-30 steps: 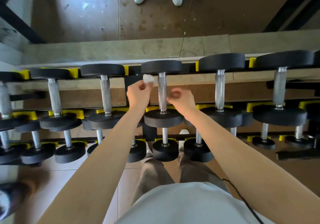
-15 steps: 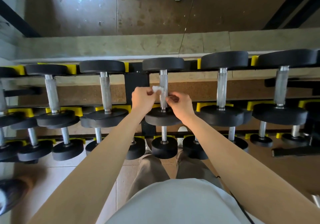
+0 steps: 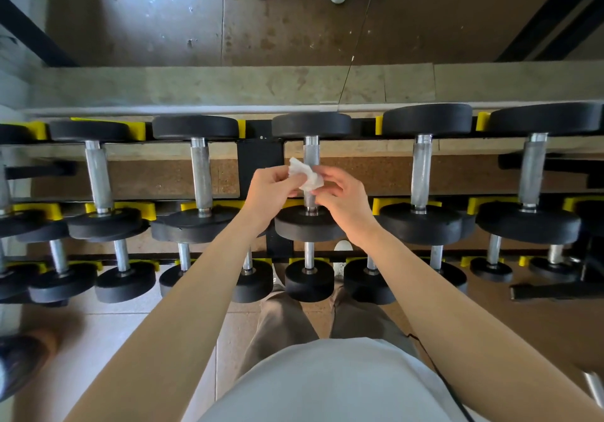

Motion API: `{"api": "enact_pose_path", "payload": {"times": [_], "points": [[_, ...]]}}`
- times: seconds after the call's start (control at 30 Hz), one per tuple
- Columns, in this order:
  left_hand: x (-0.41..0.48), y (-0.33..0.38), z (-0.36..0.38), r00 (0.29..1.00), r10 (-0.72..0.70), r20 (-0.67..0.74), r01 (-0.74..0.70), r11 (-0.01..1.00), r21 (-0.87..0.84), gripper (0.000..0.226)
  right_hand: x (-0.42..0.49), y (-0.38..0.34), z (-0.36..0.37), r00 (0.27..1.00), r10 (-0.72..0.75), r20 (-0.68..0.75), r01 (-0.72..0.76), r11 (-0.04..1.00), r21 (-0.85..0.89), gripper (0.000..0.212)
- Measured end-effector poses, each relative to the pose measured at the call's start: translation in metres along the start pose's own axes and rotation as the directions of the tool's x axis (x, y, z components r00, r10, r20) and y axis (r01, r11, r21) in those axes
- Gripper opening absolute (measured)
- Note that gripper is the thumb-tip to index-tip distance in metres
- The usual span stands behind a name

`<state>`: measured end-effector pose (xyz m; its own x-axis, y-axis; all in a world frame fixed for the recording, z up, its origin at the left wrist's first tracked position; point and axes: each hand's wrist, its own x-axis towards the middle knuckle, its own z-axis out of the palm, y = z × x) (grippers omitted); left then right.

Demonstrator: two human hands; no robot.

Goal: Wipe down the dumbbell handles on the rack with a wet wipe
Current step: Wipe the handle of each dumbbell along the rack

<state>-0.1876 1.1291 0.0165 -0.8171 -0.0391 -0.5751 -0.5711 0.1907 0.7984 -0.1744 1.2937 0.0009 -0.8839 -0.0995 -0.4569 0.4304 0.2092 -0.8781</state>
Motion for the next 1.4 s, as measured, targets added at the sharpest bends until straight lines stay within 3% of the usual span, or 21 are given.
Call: {"api": "enact_pose_path", "payload": {"times": [0.1, 0.2, 0.3, 0.47, 0.53, 0.63, 0.73, 0.8, 0.97, 1.07, 1.2, 1.33, 1.4], "points": [[0.003, 0.004, 0.004, 0.998, -0.025, 0.063, 0.038, 0.975, -0.22, 0.018, 0.006, -0.01, -0.002, 1.0, -0.01, 0.006, 0.01, 0.999, 0.036, 0.035], [0.012, 0.004, 0.007, 0.999, -0.051, 0.008, 0.051, 0.937, -0.346, 0.02, 0.018, -0.017, -0.008, 0.996, 0.003, -0.095, -0.005, 1.0, -0.023, 0.016], [0.022, 0.004, 0.008, 0.994, -0.102, -0.025, 0.082, 0.904, -0.419, 0.018, 0.035, -0.018, -0.012, 0.986, 0.019, -0.166, -0.038, 0.993, -0.113, 0.01], [0.033, 0.005, 0.007, 0.987, -0.158, 0.013, 0.147, 0.882, -0.447, 0.007, 0.058, -0.021, -0.004, 0.95, 0.12, -0.289, -0.147, 0.986, -0.075, 0.016], [0.039, 0.004, 0.006, 0.99, -0.142, -0.002, 0.129, 0.908, -0.399, 0.013, 0.062, -0.026, 0.001, 0.945, 0.164, -0.281, -0.168, 0.986, 0.011, 0.016], [0.048, 0.007, 0.01, 0.976, -0.173, -0.135, 0.112, 0.923, -0.368, 0.009, 0.064, -0.032, 0.005, 0.939, 0.229, -0.257, -0.183, 0.965, 0.189, 0.007], [0.056, 0.009, 0.02, 0.949, -0.209, -0.236, 0.105, 0.916, -0.387, 0.004, 0.061, -0.03, -0.003, 0.943, 0.297, -0.149, -0.206, 0.875, 0.439, 0.017], [0.058, 0.008, 0.026, 0.936, -0.222, -0.273, 0.103, 0.914, -0.392, 0.004, 0.058, -0.026, -0.006, 0.939, 0.321, -0.124, -0.222, 0.841, 0.494, 0.02], [0.057, 0.004, 0.031, 0.878, -0.32, -0.357, 0.188, 0.915, -0.356, 0.006, 0.059, -0.03, 0.005, 0.933, 0.274, -0.234, -0.203, 0.936, 0.286, 0.016], [0.055, 0.004, 0.03, 0.926, -0.274, -0.259, 0.163, 0.91, -0.381, 0.01, 0.065, -0.031, -0.002, 0.885, 0.301, -0.356, -0.205, 0.937, 0.283, 0.005], [0.056, 0.009, 0.027, 0.958, -0.164, -0.236, 0.083, 0.944, -0.319, 0.01, 0.066, -0.019, -0.01, 0.798, 0.358, -0.484, -0.25, 0.928, 0.276, 0.022], [0.062, 0.005, 0.018, 0.862, -0.321, -0.393, 0.199, 0.926, -0.32, 0.006, 0.059, -0.027, 0.006, 0.919, 0.254, -0.301, -0.209, 0.962, 0.176, 0.008], [0.062, 0.0, 0.012, 0.851, -0.365, -0.378, 0.255, 0.916, -0.31, 0.005, 0.059, -0.027, 0.006, 0.949, 0.195, -0.247, -0.169, 0.978, 0.122, 0.007]]}}
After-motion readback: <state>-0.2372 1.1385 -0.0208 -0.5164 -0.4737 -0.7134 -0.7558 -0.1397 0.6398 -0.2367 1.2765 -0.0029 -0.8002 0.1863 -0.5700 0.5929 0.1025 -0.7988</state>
